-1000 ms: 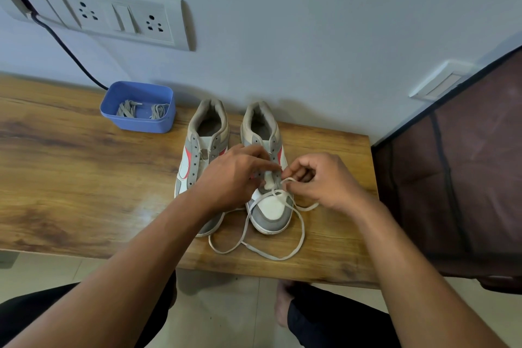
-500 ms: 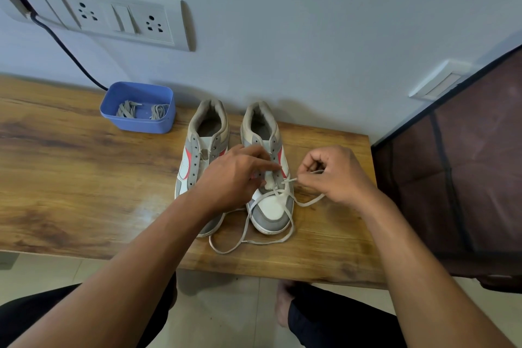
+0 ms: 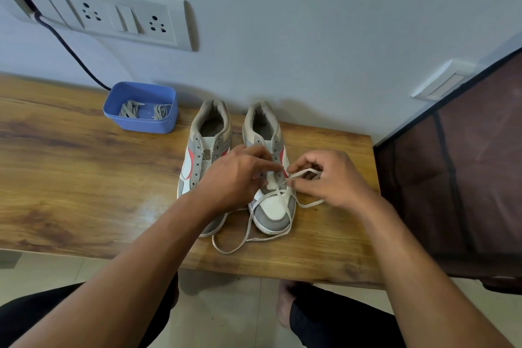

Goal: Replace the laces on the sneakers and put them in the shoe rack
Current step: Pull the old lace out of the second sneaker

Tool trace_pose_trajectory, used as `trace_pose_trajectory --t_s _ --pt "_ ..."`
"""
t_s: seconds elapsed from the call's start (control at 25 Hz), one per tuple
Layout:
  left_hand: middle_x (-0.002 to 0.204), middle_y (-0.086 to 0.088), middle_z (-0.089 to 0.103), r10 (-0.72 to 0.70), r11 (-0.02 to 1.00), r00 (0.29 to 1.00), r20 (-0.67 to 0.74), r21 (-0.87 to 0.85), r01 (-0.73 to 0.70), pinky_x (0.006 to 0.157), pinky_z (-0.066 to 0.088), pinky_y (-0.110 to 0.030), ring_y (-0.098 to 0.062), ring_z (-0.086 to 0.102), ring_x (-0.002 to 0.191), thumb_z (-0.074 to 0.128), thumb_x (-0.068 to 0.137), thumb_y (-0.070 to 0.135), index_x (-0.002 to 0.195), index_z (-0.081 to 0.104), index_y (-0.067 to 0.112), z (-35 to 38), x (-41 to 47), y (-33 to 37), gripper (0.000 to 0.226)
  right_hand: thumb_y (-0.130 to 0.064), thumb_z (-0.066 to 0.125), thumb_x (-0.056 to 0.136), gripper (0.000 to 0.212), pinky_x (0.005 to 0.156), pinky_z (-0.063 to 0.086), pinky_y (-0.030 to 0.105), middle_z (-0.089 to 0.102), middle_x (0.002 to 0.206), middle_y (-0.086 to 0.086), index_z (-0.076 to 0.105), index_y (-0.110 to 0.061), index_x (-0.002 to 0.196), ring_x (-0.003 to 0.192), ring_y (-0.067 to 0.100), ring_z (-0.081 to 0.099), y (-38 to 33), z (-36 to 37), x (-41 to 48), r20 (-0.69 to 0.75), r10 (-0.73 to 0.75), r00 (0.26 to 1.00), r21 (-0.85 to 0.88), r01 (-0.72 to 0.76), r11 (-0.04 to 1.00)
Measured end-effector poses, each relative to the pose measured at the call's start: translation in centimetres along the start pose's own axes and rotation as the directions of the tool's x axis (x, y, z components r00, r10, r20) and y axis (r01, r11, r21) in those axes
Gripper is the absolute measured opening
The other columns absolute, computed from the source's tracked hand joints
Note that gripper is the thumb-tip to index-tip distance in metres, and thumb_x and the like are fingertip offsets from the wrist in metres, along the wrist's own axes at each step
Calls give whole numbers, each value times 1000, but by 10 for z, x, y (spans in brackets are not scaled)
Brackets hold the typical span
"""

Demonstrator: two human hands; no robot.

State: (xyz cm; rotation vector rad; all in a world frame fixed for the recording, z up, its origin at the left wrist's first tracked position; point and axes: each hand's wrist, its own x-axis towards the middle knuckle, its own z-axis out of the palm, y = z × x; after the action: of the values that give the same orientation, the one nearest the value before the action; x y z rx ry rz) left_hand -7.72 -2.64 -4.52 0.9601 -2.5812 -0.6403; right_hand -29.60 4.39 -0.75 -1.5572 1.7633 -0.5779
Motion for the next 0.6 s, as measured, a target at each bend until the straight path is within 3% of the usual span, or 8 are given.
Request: trace_pose_trajectory --t_s 0.16,0.4,0.6 --pt "123 14 58 -3 1000 1000 3 -5 3 76 48 -27 -9 52 108 69 93 19 131 67 38 0 0 0 43 -17 87 80 17 59 48 19 73 73 -17 78 -30 74 65 -2 64 4 -5 3 -47 2 999 -45 -4 999" --pt "122 14 58 5 1000 1000 2 11 -5 74 48 -26 -8 52 105 69 92 19 131 66 40 1 0 -2 44 -18 88 82 13 64 56 22 75 79 -13 81 -29 85 72 1 69 0 7 0 32 -27 999 -45 28 999" --pt "122 15 58 3 1000 1000 -5 6 -3 75 43 -24 -7 50 104 69 92 20 131 66 39 2 -1 -2 43 -18 85 84 13 62 53 18 75 78 -13 79 -29 82 69 -4 65 12 -17 2 -58 28 998 -29 -30 999"
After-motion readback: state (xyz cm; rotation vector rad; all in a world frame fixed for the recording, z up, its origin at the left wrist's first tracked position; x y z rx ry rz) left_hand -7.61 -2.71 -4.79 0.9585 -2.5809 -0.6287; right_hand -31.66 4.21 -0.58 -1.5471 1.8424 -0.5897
